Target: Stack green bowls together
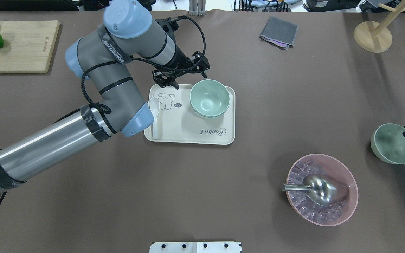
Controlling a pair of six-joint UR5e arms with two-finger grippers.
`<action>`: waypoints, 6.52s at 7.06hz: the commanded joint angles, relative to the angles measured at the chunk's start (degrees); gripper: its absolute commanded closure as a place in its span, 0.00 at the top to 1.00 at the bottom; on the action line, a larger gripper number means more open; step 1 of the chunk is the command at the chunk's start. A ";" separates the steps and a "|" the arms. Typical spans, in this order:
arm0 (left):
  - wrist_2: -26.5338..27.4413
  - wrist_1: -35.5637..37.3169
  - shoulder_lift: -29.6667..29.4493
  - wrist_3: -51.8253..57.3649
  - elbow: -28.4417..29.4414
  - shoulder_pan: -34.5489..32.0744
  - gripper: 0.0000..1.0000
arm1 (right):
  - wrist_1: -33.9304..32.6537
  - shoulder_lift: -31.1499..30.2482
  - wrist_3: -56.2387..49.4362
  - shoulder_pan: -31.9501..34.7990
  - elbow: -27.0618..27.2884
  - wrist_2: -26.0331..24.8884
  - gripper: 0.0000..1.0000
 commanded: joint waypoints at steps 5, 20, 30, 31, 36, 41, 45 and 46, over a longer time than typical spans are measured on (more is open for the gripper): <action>-3.83 0.34 1.14 -0.57 -2.75 -3.13 0.98 | -0.27 1.32 -0.25 0.00 -0.27 0.48 0.60; -4.88 5.00 34.85 26.00 -27.18 -10.06 0.98 | -6.42 27.39 25.97 -0.25 -2.03 10.15 0.00; -5.76 5.00 50.89 55.86 -26.66 -19.65 0.98 | 11.95 44.91 60.02 -19.16 -12.84 -0.05 0.00; -5.76 5.00 50.80 55.86 -26.57 -19.83 0.98 | 11.95 44.91 60.04 -19.33 -12.93 -0.13 0.00; -5.85 5.09 50.80 55.77 -27.10 -20.79 0.98 | 11.95 44.38 62.14 -19.60 -11.36 -0.66 1.00; -12.78 16.91 50.71 71.51 -25.87 -33.76 0.98 | 10.81 17.29 26.42 5.49 -1.86 7.59 1.00; -14.28 23.90 59.13 97.68 -21.57 -49.00 0.98 | -0.21 5.80 -16.09 22.20 -6.69 2.61 1.00; -14.37 23.72 60.28 97.95 -20.17 -49.36 0.98 | -3.57 5.71 -23.21 24.67 -7.13 0.94 1.00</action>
